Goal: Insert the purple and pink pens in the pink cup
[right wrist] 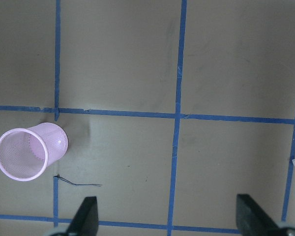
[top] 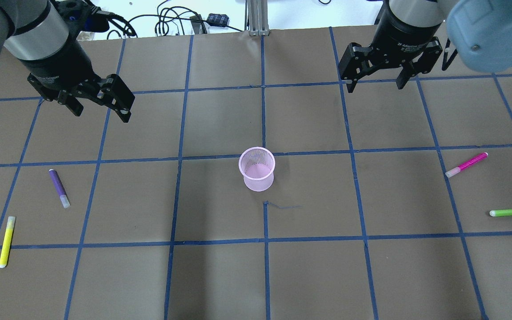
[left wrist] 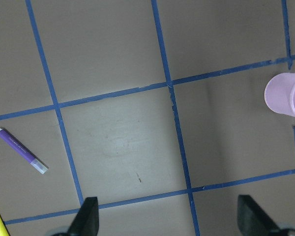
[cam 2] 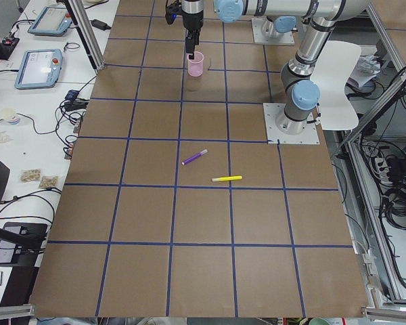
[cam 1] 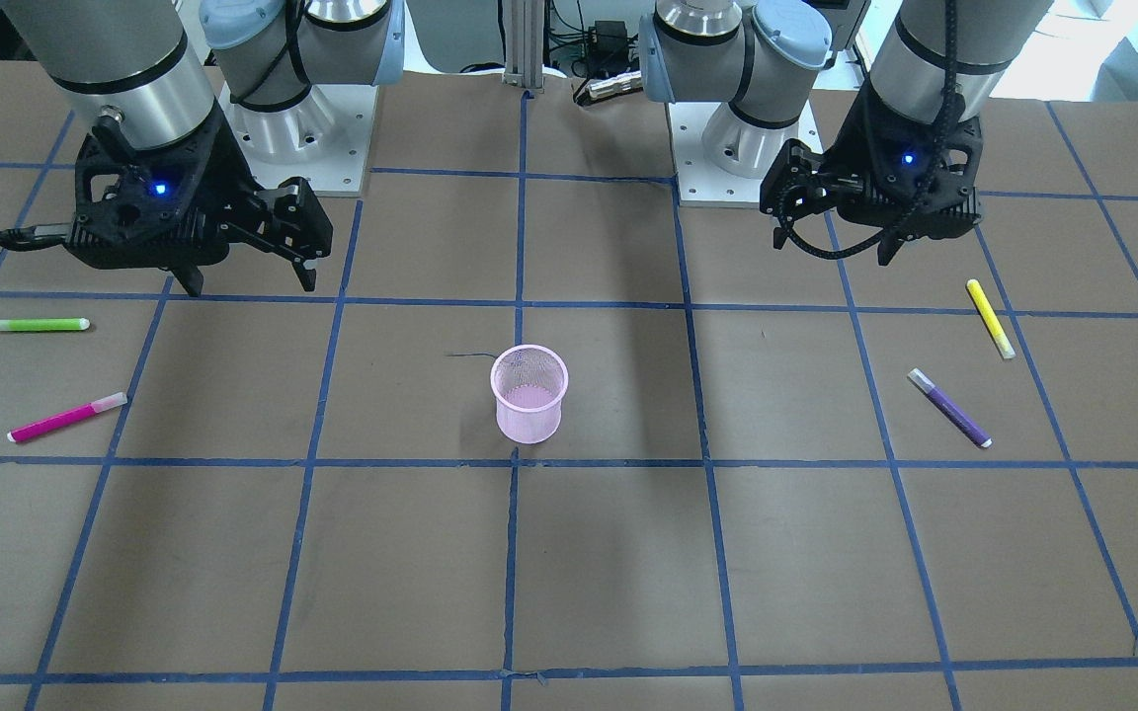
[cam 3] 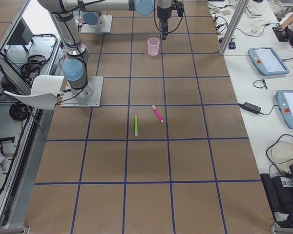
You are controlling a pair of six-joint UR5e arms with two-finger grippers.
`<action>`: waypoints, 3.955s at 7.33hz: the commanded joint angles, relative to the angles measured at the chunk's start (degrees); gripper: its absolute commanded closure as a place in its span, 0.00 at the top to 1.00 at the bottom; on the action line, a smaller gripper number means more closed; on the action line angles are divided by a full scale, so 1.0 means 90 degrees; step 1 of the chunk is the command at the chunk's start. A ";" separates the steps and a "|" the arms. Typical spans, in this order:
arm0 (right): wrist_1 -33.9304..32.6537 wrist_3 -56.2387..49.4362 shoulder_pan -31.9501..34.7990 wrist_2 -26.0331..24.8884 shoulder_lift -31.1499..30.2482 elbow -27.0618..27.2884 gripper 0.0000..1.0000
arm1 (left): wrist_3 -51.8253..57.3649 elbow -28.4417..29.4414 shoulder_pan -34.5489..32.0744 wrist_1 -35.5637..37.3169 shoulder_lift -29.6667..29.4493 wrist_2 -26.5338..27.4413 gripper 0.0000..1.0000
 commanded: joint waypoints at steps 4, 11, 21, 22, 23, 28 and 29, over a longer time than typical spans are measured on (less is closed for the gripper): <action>-0.0074 -0.4733 -0.2023 -0.0001 0.0085 0.0427 0.95 | 0.0010 -0.0071 0.0116 0.0023 -0.0022 -0.0007 1.00; -0.2474 -1.2278 -0.4029 0.0116 0.1616 0.1426 0.88 | -0.0553 -0.0140 0.0644 0.1185 -0.0500 0.0021 1.00; -0.4294 -1.6328 -0.4321 0.0076 0.1901 0.2772 0.79 | -0.0381 -0.0735 0.3612 0.1878 -0.1886 0.0002 1.00; -0.4458 -1.6299 -0.4332 0.0047 0.1911 0.2880 0.78 | -0.0342 -0.0822 0.3622 0.2449 -0.2101 0.0012 1.00; -0.4605 -1.6299 -0.4332 0.0047 0.1950 0.2978 0.75 | -0.0342 -0.0978 0.3681 0.2696 -0.2209 0.0002 1.00; -0.4645 -1.6260 -0.4332 0.0028 0.2009 0.3018 0.32 | -0.0469 -0.1790 0.3837 0.4154 -0.2571 0.0002 1.00; -0.4645 -1.6250 -0.4332 0.0028 0.1999 0.3018 0.23 | -0.0469 -0.1771 0.3837 0.4164 -0.2668 -0.0017 1.00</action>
